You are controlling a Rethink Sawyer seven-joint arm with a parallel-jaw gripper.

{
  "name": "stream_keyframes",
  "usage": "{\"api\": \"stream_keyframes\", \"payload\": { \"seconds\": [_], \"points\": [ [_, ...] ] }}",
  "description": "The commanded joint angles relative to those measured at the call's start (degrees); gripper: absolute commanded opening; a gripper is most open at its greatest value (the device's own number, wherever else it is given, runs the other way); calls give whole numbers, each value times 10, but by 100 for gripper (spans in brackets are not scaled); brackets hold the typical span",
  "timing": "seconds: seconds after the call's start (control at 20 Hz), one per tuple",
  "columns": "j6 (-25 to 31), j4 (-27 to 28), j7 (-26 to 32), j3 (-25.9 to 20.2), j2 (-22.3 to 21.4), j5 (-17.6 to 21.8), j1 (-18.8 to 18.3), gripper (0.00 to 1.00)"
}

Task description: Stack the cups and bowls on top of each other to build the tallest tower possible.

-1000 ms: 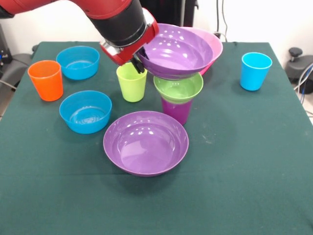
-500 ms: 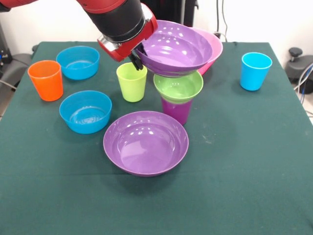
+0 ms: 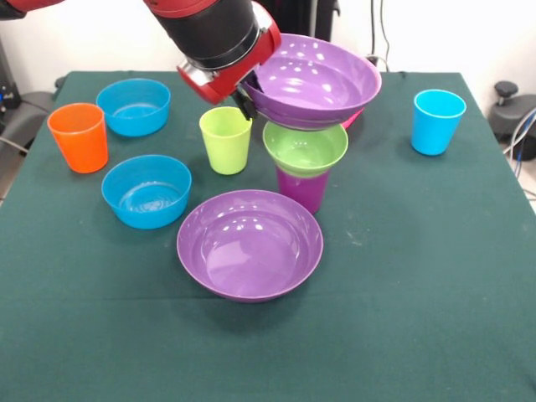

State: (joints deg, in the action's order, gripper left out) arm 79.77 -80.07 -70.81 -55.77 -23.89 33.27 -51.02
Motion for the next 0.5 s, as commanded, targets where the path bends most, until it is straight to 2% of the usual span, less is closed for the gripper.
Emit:
{"api": "stream_keyframes", "payload": {
  "seconds": [0.05,0.5],
  "points": [
    [-51,-15,141,-13,34,-1,8,0],
    [-48,-14,166,2,33,30,4,0]
  ]
}}
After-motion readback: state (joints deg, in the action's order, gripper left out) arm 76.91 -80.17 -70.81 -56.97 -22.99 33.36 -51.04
